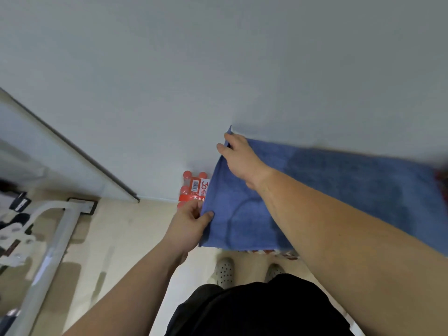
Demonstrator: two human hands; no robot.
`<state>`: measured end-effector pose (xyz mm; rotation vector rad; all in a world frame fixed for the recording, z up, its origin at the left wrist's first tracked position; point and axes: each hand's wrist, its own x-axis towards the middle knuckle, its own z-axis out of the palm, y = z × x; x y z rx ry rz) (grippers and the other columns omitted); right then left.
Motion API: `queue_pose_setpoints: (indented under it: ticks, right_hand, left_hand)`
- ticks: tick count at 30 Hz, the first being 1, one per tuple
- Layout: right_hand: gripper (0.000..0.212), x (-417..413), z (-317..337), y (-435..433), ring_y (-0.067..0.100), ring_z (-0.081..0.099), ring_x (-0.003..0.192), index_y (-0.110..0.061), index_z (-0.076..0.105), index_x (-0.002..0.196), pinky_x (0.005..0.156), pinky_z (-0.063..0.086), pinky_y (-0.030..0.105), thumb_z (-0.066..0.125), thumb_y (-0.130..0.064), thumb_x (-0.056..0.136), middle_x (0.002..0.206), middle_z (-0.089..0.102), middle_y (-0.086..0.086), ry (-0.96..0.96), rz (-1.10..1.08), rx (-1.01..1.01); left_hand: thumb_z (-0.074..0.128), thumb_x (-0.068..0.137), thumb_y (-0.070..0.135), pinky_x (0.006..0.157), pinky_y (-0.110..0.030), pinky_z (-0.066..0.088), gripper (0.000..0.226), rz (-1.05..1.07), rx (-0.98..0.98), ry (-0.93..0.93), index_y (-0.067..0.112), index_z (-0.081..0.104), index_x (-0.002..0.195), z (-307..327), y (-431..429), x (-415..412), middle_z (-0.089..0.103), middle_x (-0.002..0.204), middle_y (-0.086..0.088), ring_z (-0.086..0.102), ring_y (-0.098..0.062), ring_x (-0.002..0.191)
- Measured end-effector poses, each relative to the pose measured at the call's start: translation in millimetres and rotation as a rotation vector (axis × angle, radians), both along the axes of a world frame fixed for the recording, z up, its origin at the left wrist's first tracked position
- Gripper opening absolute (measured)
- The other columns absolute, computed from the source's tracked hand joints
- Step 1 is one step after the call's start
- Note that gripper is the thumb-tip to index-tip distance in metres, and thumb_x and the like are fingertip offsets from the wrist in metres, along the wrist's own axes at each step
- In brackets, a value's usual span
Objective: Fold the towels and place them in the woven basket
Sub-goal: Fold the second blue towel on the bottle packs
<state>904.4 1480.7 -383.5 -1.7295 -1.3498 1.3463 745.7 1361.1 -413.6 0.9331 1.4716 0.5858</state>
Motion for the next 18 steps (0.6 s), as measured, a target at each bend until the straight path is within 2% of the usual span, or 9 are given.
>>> queue_pose_setpoints:
  ticks: [4,8,10,12,13,16,18]
  right_hand:
    - [0.054,-10,-1,3,0.012,0.026,0.146,-0.015,0.034,0.153,0.107,0.022,0.021,0.048,-0.033,0.104,0.160,0.023,-0.004,0.004,0.016,0.005]
    - [0.050,-1,5,2,0.010,0.031,0.142,-0.015,0.038,0.152,0.106,0.025,0.020,0.048,-0.030,0.104,0.156,0.031,-0.005,0.049,-0.032,0.017]
    - [0.047,11,9,-1,0.012,0.044,0.130,-0.016,0.047,0.146,0.112,0.034,0.029,0.053,-0.030,0.102,0.146,0.043,-0.003,0.078,-0.101,0.031]
    - [0.046,28,13,-5,0.013,0.053,0.118,-0.016,0.052,0.141,0.112,0.041,0.040,0.061,-0.030,0.097,0.135,0.052,-0.001,0.081,-0.160,0.041]
    - [0.050,37,16,-9,0.014,0.055,0.117,-0.016,0.052,0.140,0.110,0.044,0.042,0.065,-0.030,0.094,0.134,0.054,0.000,0.060,-0.179,0.052]
    - [0.064,71,27,-22,0.023,0.058,0.121,-0.015,0.052,0.140,0.105,0.048,0.045,0.074,-0.031,0.082,0.137,0.056,0.008,-0.025,-0.216,0.104]
    - [0.064,95,37,-30,0.021,0.056,0.124,-0.014,0.051,0.142,0.106,0.047,0.041,0.075,-0.022,0.083,0.141,0.053,0.006,-0.082,-0.222,0.116]
  left_hand:
    - [0.062,0.094,0.015,0.086,-0.060,0.054,0.006,0.028,0.037,-0.002,0.012,0.063,0.098,3,-3,-14,0.075,0.093,-0.006,0.070,-0.035,0.093]
    - [0.063,0.088,0.021,0.082,-0.058,0.054,0.011,-0.033,0.109,-0.026,0.017,0.064,0.098,15,-3,-7,0.073,0.093,-0.010,0.068,-0.039,0.092]
    - [0.063,0.087,0.020,0.071,-0.047,0.056,0.008,-0.089,0.154,-0.029,0.019,0.064,0.095,22,-1,6,0.070,0.088,-0.013,0.066,-0.034,0.078]
    - [0.062,0.089,0.013,0.060,-0.035,0.047,0.006,-0.163,0.185,-0.047,0.018,0.062,0.092,29,2,22,0.066,0.081,-0.014,0.058,-0.022,0.067]
    - [0.061,0.089,0.011,0.059,-0.034,0.044,0.009,-0.214,0.200,-0.065,0.019,0.062,0.092,32,4,30,0.063,0.080,-0.016,0.055,-0.021,0.066]
    - [0.064,0.090,0.013,0.059,-0.038,0.048,0.015,-0.373,0.238,-0.111,0.024,0.061,0.099,43,8,60,0.062,0.087,-0.020,0.058,-0.032,0.068]
    - [0.067,0.088,0.013,0.061,-0.037,0.049,0.019,-0.454,0.259,-0.114,0.025,0.060,0.101,50,10,83,0.064,0.083,-0.016,0.058,-0.025,0.064]
